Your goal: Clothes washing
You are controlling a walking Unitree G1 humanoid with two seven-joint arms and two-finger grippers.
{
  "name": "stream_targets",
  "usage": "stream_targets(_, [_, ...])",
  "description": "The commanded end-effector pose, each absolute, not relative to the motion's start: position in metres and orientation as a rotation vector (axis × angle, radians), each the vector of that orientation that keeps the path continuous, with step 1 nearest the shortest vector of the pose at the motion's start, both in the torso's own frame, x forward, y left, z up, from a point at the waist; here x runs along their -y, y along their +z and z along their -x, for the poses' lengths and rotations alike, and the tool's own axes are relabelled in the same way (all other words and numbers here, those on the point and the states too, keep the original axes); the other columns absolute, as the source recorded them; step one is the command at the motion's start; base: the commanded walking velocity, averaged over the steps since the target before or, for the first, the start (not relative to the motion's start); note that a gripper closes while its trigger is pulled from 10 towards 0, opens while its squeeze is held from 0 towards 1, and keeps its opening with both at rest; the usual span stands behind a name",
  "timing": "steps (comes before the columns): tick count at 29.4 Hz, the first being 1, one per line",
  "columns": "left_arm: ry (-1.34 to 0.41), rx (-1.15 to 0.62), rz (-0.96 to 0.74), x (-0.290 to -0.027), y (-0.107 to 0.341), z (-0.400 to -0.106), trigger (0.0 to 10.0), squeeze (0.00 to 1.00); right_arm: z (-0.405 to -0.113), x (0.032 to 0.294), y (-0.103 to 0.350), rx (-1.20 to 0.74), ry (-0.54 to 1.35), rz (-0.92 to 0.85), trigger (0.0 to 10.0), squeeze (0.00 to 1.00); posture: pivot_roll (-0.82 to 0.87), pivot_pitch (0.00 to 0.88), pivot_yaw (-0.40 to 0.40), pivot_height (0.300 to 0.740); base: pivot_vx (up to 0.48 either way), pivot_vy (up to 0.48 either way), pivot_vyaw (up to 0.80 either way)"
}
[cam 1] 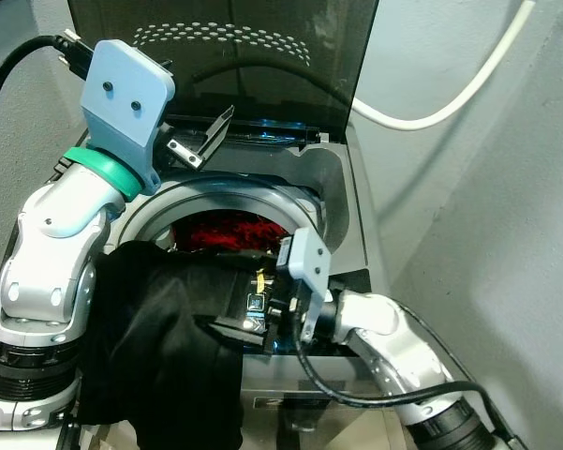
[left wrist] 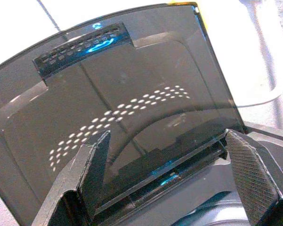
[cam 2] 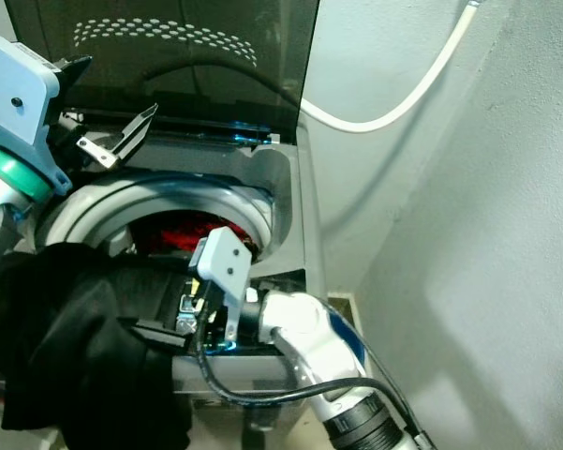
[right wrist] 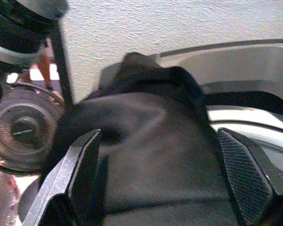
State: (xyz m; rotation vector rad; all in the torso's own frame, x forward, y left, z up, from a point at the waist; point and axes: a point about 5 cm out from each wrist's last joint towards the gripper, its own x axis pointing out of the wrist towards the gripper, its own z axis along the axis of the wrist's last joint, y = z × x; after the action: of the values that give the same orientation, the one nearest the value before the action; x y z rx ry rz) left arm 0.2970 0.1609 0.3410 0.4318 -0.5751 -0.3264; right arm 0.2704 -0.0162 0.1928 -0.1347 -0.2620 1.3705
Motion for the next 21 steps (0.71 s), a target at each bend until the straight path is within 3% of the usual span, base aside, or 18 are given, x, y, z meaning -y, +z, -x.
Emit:
stream_targets(1, [-0.349, 0.557, -0.422, -0.158, 0.336, -0.298, 10.0, 0.0, -0.27, 0.013, 0.188, 0.248, 1.379, 0.159, 10.0, 0.0, 0.12, 0.03, 0.01, 0.74, 0.0, 0.0, 0.0])
stream_targets(10, [-0.356, 0.538, -0.414, -0.159, 0.333, -0.301, 10.0, 0.0, -0.279, 0.008, 0.176, 0.198, 1.324, 0.367, 10.0, 0.0, 0.12, 0.042, 0.005, 0.74, 0.0, 0.0, 0.0])
stream_targets(11, [-0.357, 0.535, -0.412, -0.159, 0.332, -0.301, 10.0, 0.0, -0.281, 0.01, 0.176, 0.198, 1.311, 0.4, 4.7, 0.0, 0.11, 0.043, 0.005, 0.74, 0.0, 0.0, 0.0])
stream_targets(12, [-0.358, 0.533, -0.41, -0.159, 0.332, -0.302, 10.0, 0.0, -0.282, 0.011, 0.176, 0.197, 1.303, 0.413, 3.9, 0.0, 0.11, 0.043, 0.005, 0.74, 0.0, 0.0, 0.0])
stream_targets(15, [-0.358, 0.532, -0.409, -0.159, 0.332, -0.302, 10.0, 0.0, -0.282, 0.012, 0.176, 0.197, 1.299, 0.417, 3.9, 0.0, 0.11, 0.043, 0.005, 0.74, 0.0, 0.0, 0.0])
stream_targets(16, [-0.358, 0.531, -0.409, -0.159, 0.332, -0.302, 10.0, 0.0, -0.283, 0.012, 0.177, 0.196, 1.294, 0.418, 0.0, 0.0, 0.11, 0.042, 0.005, 0.74, 0.0, 0.0, 0.0])
stream_targets(21, [-0.358, 0.53, -0.408, -0.158, 0.331, -0.303, 10.0, 0.0, -0.285, 0.015, 0.181, 0.215, 1.28, 0.426, 0.0, 0.0, 0.11, 0.042, 0.006, 0.74, 0.0, 0.0, 0.0])
